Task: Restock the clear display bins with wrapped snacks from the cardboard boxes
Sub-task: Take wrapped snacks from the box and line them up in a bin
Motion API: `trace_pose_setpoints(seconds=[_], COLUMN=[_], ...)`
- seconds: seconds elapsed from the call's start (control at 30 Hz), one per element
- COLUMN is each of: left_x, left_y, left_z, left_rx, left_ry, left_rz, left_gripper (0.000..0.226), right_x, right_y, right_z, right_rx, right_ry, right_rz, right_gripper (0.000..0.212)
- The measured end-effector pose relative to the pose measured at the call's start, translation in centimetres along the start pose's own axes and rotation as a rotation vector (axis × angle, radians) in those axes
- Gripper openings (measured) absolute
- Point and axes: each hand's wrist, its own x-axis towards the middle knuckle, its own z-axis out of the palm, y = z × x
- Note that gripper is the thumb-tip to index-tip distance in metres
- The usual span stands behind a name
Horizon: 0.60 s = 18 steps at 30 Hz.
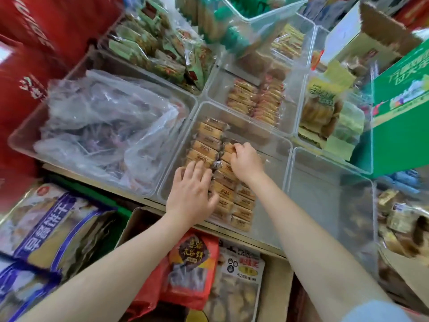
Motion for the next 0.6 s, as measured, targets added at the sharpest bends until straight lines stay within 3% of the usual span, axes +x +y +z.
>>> trace_pose_setpoints(seconds=[0.13, 0.23, 0.43, 0.6], left_x=[0.0, 0.0, 0.1, -0.7], left_y=[0.0, 0.0, 0.0, 0.6], left_z=[0.2, 0.2, 0.2, 0.2], left_rx=[-0.007, -0.01, 0.003, 0.024], left_ry=[0.026, 0.047, 0.046, 0.082], left_rz=[0.002, 0.006, 0.011, 0.068], left_gripper=[0.062, 0.059, 0.057, 0.047], right_x=[-2.0, -4.1, -5.8, -12.4], right_y=[-0.9, -0.9, -0.4, 2.0], right_z=[2.1, 3.7, 2.8, -3.7], right_rx=[-0.076, -0.055, 0.015, 0.18], right_ry=[0.014, 0.027, -0.025, 0.033], right_rz=[0.053, 0.019, -0.056, -0.223], right_gripper=[0.063, 0.067, 0.066, 0.044])
